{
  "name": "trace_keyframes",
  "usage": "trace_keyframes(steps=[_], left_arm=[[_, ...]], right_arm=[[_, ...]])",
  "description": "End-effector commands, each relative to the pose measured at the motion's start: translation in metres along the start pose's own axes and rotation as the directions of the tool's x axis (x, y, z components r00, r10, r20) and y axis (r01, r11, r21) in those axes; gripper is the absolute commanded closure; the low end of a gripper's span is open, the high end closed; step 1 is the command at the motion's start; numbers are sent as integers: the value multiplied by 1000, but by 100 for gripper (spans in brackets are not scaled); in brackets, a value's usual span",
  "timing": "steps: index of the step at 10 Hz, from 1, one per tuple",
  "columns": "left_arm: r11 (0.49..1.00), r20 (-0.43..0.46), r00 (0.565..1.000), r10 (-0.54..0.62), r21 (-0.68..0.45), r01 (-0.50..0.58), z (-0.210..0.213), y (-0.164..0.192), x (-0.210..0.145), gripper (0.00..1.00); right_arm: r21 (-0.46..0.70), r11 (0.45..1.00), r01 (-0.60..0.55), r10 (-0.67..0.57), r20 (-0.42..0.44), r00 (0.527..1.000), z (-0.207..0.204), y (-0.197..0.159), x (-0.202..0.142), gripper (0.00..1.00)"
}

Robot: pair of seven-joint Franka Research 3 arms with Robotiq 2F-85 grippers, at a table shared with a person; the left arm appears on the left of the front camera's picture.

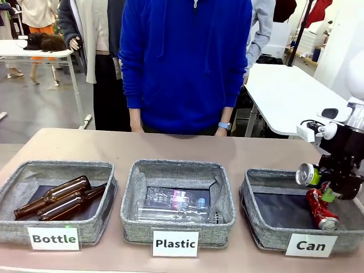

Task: Sort the can waste into the basket.
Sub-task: Pick up the can waste from the table and place it in the right Fabric basket.

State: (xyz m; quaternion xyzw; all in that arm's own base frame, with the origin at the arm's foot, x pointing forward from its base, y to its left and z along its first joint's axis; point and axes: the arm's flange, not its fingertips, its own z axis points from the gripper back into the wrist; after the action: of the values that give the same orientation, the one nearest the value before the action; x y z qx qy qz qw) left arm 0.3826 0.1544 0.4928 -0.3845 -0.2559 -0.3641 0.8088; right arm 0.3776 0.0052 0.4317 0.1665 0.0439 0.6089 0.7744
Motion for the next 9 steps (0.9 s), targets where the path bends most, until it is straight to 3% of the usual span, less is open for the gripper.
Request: trace_keyframes(steps=[1, 3, 4, 5, 7, 8, 9], left_arm=[[1000, 1, 1000, -7, -7, 7, 2, -2, 0, 0], [1000, 1, 1000, -7, -7, 7, 2, -2, 0, 0], [1000, 1, 1000, -7, -7, 7, 2, -2, 0, 0], [1000, 1, 1000, -7, -7, 7, 2, -2, 0, 0], [1000, 1, 1000, -7, -7, 7, 2, -2, 0, 0], [1000, 1, 1000, -7, -7, 7, 2, -2, 0, 0], [1000, 1, 1000, -7, -7, 7, 2, -2, 0, 0]], right_arm=[[3, 1000, 16, -16, -20, 1000, 4, -4, 5, 0], [1, 1000, 25, -25, -19, 1000, 6, -5, 5, 0], [-1, 1000, 31, -31, -17, 999, 5, -5, 5, 13], [-6, 999, 34, -34, -13, 999, 4, -4, 4, 4], [0, 998, 55, -55, 34, 998, 5, -5, 7, 0], [33, 997, 76, -79, 104, 991, 9, -12, 8, 0], [120, 989, 84, -114, 275, 955, 16, -19, 8, 0]])
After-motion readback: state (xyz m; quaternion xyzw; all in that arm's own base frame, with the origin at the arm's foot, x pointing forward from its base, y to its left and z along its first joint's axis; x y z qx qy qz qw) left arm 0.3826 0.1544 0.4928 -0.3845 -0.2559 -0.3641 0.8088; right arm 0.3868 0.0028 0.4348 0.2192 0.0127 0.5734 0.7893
